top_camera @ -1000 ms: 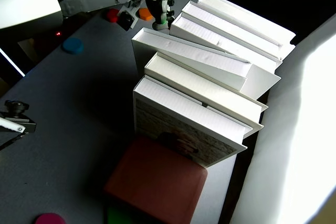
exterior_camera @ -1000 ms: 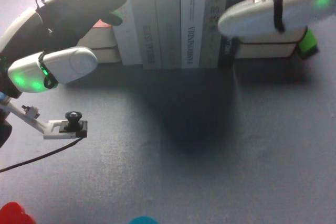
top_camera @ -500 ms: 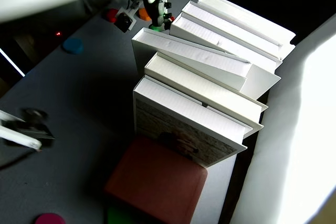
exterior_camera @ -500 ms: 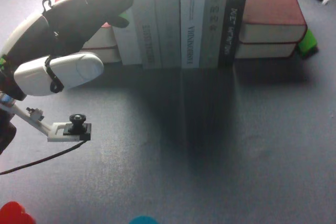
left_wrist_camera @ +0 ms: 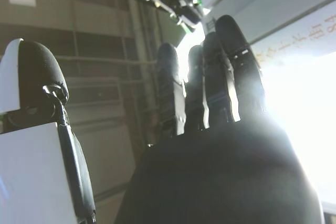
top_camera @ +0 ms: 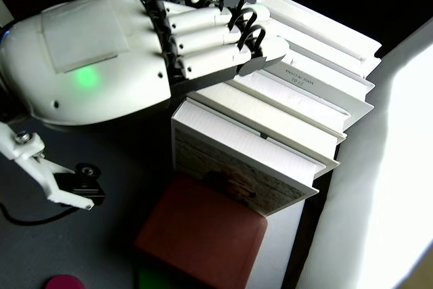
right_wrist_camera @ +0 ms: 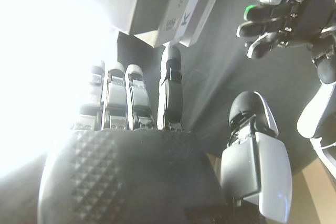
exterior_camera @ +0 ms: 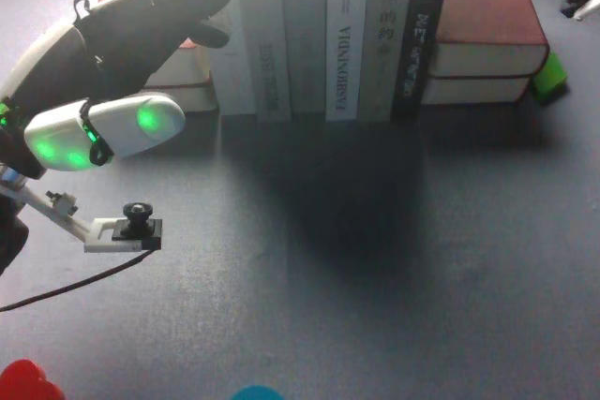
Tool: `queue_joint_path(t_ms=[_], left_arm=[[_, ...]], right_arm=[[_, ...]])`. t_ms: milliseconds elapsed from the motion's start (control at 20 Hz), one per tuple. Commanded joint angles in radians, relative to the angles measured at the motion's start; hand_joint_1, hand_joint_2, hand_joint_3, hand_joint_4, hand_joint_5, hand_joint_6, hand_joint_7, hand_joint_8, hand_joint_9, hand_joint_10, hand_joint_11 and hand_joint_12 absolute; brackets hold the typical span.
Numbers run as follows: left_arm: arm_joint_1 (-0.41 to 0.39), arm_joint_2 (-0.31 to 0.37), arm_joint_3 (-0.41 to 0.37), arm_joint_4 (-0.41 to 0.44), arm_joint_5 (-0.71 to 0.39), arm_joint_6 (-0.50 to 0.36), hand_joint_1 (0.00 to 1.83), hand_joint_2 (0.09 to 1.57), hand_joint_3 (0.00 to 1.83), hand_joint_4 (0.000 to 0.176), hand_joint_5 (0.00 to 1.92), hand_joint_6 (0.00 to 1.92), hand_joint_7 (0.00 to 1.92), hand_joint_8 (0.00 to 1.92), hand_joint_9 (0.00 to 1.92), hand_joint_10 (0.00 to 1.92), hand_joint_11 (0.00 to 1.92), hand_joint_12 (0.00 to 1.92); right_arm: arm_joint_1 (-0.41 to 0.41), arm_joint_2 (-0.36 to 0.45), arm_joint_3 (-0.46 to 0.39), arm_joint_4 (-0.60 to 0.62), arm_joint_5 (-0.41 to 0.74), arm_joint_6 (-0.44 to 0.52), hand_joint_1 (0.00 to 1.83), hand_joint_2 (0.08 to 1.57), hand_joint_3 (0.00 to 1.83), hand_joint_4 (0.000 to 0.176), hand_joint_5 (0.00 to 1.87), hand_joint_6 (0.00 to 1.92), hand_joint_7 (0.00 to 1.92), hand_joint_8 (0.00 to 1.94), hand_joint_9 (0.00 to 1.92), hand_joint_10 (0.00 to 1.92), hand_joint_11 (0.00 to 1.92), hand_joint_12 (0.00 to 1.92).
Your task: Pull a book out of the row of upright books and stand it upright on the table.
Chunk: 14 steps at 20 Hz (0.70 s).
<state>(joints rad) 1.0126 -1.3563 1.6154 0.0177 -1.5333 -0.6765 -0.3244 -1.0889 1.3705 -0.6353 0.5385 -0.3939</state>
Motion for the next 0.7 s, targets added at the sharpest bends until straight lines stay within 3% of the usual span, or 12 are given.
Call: queue_joint_path(t_ms=[0,50,100,150,200,250,300,450,500,550,600,650], left_arm=[[-0.009,-0.001,-0.001,-0.030,-0.109,-0.010,0.92,0.91,0.01,0.000,0.48,0.01,0.21,0.00,0.24,0.00,0.00,1.25],[-0.008,-0.001,-0.001,-0.030,-0.109,-0.010,0.90,0.91,0.00,0.003,0.49,0.01,0.21,0.00,0.25,0.00,0.00,1.28],[-0.008,-0.001,-0.001,-0.031,-0.108,-0.010,0.88,0.93,0.00,0.000,0.50,0.01,0.22,0.00,0.24,0.00,0.00,1.34],[-0.006,-0.002,-0.002,-0.033,-0.108,-0.010,0.88,0.92,0.00,0.000,0.50,0.01,0.21,0.00,0.23,0.00,0.00,1.34],[-0.005,-0.002,-0.002,-0.033,-0.109,-0.010,0.86,0.93,0.01,0.000,0.50,0.01,0.20,0.00,0.23,0.00,0.00,1.34],[-0.004,-0.002,-0.002,-0.033,-0.108,-0.010,0.86,0.94,0.01,0.000,0.49,0.01,0.19,0.00,0.22,0.00,0.00,1.33],[-0.004,-0.003,-0.002,-0.033,-0.108,-0.010,0.85,0.94,0.00,0.000,0.49,0.00,0.20,0.00,0.21,0.00,0.00,1.30],[-0.003,-0.003,-0.001,-0.033,-0.107,-0.010,0.85,0.95,0.00,0.000,0.50,0.01,0.20,0.00,0.19,0.00,0.00,1.27],[-0.003,-0.003,-0.001,-0.033,-0.107,-0.010,0.85,0.95,0.00,0.000,0.50,0.01,0.20,0.00,0.19,0.00,0.00,1.27],[-0.003,-0.003,-0.001,-0.033,-0.107,-0.010,0.84,0.95,0.00,0.000,0.51,0.01,0.21,0.01,0.19,0.00,0.00,1.26],[-0.003,-0.003,-0.001,-0.033,-0.107,-0.010,0.87,0.94,0.00,0.000,0.53,0.01,0.20,0.00,0.16,0.00,0.00,1.13],[-0.003,-0.004,0.000,-0.033,-0.107,-0.010,0.88,0.93,0.00,0.009,0.53,0.01,0.19,0.00,0.15,0.00,0.00,1.12]], right_arm=[[0.003,0.012,-0.012,0.018,0.064,-0.003,0.00,1.15,0.01,0.163,0.51,0.00,0.00,0.00,0.00,0.00,0.00,0.00],[0.003,0.027,-0.028,0.016,0.083,0.001,0.00,1.13,0.00,0.157,0.48,0.00,0.00,0.00,0.00,0.00,0.00,0.00],[0.004,0.045,-0.047,0.015,0.109,0.005,0.00,1.11,0.00,0.175,0.50,0.01,0.00,0.00,0.00,0.00,0.00,0.00],[0.009,0.063,-0.064,0.015,0.136,0.011,0.00,1.13,0.00,0.176,0.52,0.02,0.00,0.00,0.00,0.00,0.00,0.00],[0.016,0.079,-0.079,0.016,0.173,0.018,0.00,1.15,0.01,0.137,0.60,0.02,0.00,0.00,0.00,0.00,0.00,0.00],[0.026,0.091,-0.089,0.017,0.196,0.019,0.00,1.16,0.01,0.123,0.62,0.02,0.00,0.00,0.00,0.00,0.00,0.00],[0.038,0.097,-0.094,0.017,0.207,0.019,0.00,1.14,0.00,0.092,0.60,0.01,0.00,0.00,0.00,0.00,0.00,0.00],[0.075,0.101,-0.088,0.018,0.208,0.006,0.00,1.11,0.00,0.139,0.60,0.00,0.00,0.00,0.00,0.00,0.00,0.00],[0.087,0.101,-0.082,0.021,0.206,0.006,0.00,1.11,0.00,0.139,0.60,0.00,0.00,0.00,0.00,0.00,0.00,0.00],[0.101,0.101,-0.079,0.022,0.202,0.002,0.00,1.10,0.00,0.161,0.57,0.00,0.00,0.00,0.00,0.00,0.00,0.00],[0.130,0.107,-0.079,0.022,0.189,-0.018,0.00,1.14,0.00,0.109,0.59,0.01,0.00,0.00,0.00,0.00,0.00,0.00],[0.138,0.107,-0.079,0.033,0.176,-0.044,0.00,1.15,0.01,0.123,0.60,0.01,0.00,0.00,0.00,0.00,0.00,0.00]])
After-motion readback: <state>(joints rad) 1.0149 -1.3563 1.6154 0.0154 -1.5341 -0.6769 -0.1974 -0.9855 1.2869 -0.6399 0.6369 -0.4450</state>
